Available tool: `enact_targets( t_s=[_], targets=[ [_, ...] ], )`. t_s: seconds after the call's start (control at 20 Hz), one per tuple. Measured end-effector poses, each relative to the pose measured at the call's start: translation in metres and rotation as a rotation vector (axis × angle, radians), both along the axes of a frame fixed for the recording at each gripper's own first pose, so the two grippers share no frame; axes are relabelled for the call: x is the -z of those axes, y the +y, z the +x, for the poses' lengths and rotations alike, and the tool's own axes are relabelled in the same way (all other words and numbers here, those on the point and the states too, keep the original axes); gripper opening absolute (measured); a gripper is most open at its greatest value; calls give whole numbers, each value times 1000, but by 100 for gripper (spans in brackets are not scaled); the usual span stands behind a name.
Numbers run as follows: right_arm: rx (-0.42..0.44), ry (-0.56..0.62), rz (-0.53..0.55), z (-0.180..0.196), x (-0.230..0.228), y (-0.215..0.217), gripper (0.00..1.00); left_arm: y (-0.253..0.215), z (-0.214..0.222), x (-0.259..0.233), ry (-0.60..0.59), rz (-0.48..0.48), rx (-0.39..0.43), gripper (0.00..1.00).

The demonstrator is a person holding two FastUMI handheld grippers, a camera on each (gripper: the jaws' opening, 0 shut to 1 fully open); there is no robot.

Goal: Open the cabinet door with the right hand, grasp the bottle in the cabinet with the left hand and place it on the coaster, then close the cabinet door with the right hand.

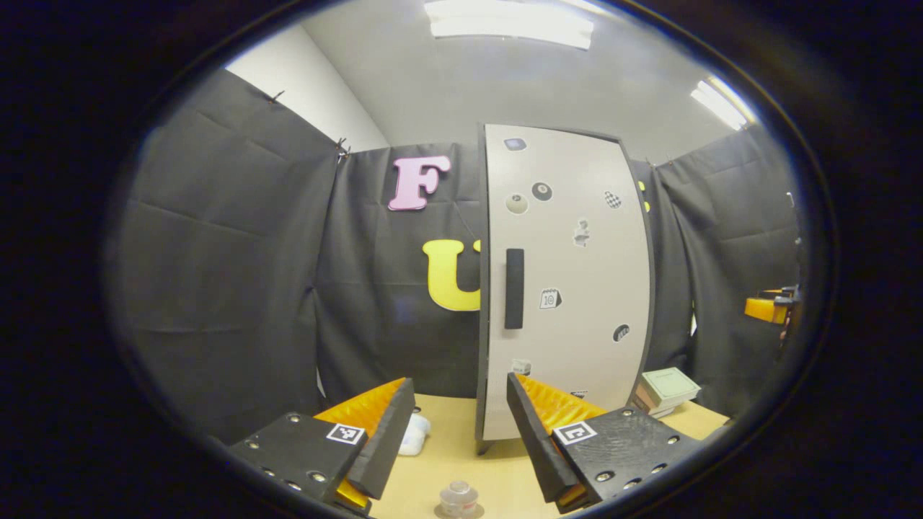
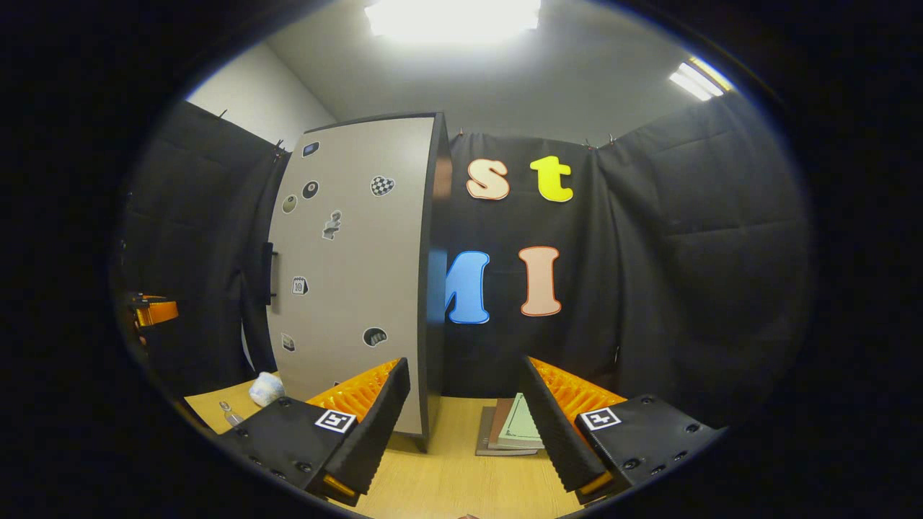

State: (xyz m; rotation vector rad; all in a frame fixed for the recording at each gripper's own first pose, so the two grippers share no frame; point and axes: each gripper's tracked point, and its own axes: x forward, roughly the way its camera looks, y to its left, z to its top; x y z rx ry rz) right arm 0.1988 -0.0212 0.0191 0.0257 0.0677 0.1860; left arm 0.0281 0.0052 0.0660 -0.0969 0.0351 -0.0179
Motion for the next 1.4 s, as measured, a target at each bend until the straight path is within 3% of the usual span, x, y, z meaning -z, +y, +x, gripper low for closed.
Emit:
enact_targets(
  t_s=[0.25, 0.55, 1.4],
  targets=[
    [-28, 29, -3, -22, 23, -25, 97, -15, -22, 1, 16, 17, -24, 77],
    [8, 15, 38, -51, 10, -36, 97, -8, -37, -5, 2, 56, 3, 77],
    [39, -33, 7, -105, -22, -4, 97, 50, -78, -10, -12, 66, 7, 77]
  ],
)
